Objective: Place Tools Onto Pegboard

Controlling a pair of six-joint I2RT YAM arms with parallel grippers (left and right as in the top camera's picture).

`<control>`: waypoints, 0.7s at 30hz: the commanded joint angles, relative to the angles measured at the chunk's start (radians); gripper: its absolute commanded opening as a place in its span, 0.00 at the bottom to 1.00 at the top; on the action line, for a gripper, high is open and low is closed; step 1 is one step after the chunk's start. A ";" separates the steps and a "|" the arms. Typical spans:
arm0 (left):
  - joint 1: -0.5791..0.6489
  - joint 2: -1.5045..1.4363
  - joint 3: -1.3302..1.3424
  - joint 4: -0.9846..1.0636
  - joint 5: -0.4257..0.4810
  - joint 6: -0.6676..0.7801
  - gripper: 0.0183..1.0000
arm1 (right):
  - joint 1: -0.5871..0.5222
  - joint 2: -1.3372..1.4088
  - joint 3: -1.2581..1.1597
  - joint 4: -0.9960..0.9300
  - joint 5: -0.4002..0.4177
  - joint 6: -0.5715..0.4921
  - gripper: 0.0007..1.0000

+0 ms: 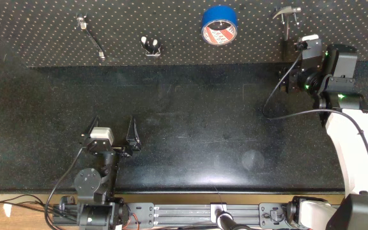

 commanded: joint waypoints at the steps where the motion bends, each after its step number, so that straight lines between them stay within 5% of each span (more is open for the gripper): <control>1: -0.005 -0.008 -0.002 -0.007 -0.008 -0.013 0.99 | 0.006 -0.127 0.002 0.001 0.018 -0.001 0.92; 6: -0.005 -0.008 -0.002 -0.007 -0.008 -0.013 1.00 | 0.006 -0.470 -0.024 -0.112 0.051 0.012 0.93; 8: -0.005 -0.008 -0.002 -0.007 -0.008 -0.013 1.00 | 0.006 -0.573 -0.039 -0.123 0.053 0.126 0.93; 11: -0.005 -0.008 -0.002 -0.007 -0.008 -0.013 1.00 | 0.026 -0.645 -0.056 -0.130 0.054 0.134 0.93; 21: -0.005 -0.008 -0.002 -0.007 -0.008 -0.013 1.00 | 0.085 -1.168 -0.513 -0.018 0.141 0.269 0.93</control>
